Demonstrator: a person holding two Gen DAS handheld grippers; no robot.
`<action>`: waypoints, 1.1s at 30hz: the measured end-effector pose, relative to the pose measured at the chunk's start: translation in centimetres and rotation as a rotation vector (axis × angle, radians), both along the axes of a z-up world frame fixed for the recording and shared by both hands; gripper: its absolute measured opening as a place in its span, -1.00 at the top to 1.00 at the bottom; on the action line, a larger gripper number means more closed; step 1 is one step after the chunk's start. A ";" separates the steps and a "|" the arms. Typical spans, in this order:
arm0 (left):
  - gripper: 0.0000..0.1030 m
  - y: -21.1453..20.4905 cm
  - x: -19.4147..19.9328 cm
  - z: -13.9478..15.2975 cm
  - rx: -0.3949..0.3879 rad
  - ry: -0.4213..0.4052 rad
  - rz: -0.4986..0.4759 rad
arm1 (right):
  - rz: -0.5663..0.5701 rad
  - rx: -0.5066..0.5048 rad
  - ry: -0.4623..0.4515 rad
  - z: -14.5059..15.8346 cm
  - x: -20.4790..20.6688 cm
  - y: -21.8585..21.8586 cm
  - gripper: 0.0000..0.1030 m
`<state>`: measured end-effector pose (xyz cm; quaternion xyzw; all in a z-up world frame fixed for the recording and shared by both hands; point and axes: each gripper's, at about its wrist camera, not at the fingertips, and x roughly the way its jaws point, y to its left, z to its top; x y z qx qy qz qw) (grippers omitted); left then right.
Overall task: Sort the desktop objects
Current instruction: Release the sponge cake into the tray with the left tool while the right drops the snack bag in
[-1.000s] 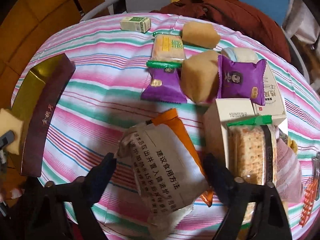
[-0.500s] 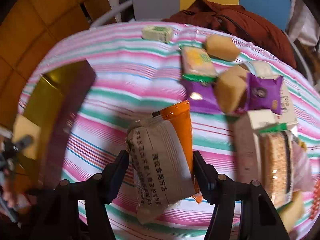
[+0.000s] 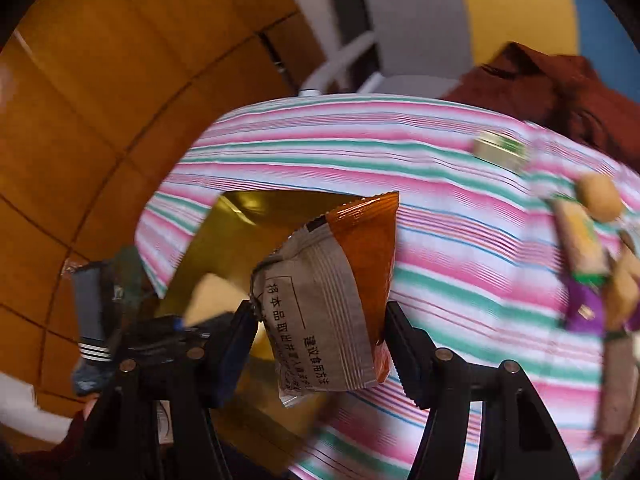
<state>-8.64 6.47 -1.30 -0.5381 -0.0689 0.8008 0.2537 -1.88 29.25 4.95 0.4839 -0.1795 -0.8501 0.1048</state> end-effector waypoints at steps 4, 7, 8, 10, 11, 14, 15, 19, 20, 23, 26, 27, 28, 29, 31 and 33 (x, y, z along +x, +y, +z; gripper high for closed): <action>0.33 -0.5 -3.1 -0.5 -0.047 0.010 0.019 | 0.018 -0.022 -0.049 -1.8 -3.6 -3.1 -0.24; 0.33 -0.5 -4.9 -0.8 -0.098 0.024 0.016 | 0.012 -0.009 -0.100 -4.2 -6.5 -4.8 -0.24; 0.33 -0.6 -5.6 -0.8 -0.119 0.034 0.019 | 0.003 -0.013 -0.113 -4.8 -7.1 -5.0 -0.24; 0.32 -0.5 -6.6 -0.8 -0.149 0.058 0.015 | -0.026 -0.048 -0.127 -5.9 -8.7 -5.3 -0.24; 0.31 -0.4 -7.2 -0.8 -0.178 0.064 0.013 | -0.048 -0.070 -0.128 -6.3 -9.4 -5.4 -0.24; 0.20 -0.6 -8.5 -0.4 -0.233 0.063 0.034 | -0.105 -0.141 -0.119 -6.7 -10.5 -5.1 -0.36; 0.17 -0.8 -8.7 -0.1 -0.226 0.061 0.041 | -0.136 -0.160 -0.119 -6.8 -10.7 -5.0 -0.43; 0.05 -2.0 -8.6 1.0 -0.154 0.058 0.056 | -0.145 -0.204 -0.075 -5.9 -10.1 -4.8 -0.48; 0.04 -2.1 -8.7 1.1 -0.148 0.060 0.063 | -0.145 -0.195 -0.065 -5.6 -9.8 -4.8 -0.48; 0.04 -3.4 -8.1 1.8 -0.126 0.063 0.115 | -0.145 -0.191 -0.050 -5.1 -8.8 -4.7 -0.48; 0.04 -5.1 -7.1 2.4 -0.089 0.077 0.186 | -0.125 -0.183 -0.058 -5.3 -8.2 -5.2 -0.48; 0.04 -5.7 -6.7 2.7 -0.079 0.082 0.212 | -0.120 -0.184 -0.063 -5.5 -8.0 -5.3 -0.48; 0.04 -6.2 -6.2 2.9 -0.068 0.087 0.232 | -0.117 -0.188 -0.067 -5.6 -7.8 -5.4 -0.48; 0.04 -6.7 -5.8 3.0 -0.052 0.093 0.251 | -0.112 -0.198 -0.068 -5.6 -7.6 -5.5 -0.48; 0.04 -7.3 -5.0 3.1 -0.030 0.092 0.275 | -0.104 -0.217 -0.057 -5.6 -7.1 -5.7 -0.49; 0.04 -7.6 -4.1 3.1 -0.005 0.083 0.291 | -0.096 -0.211 -0.033 -5.2 -6.4 -6.0 -0.60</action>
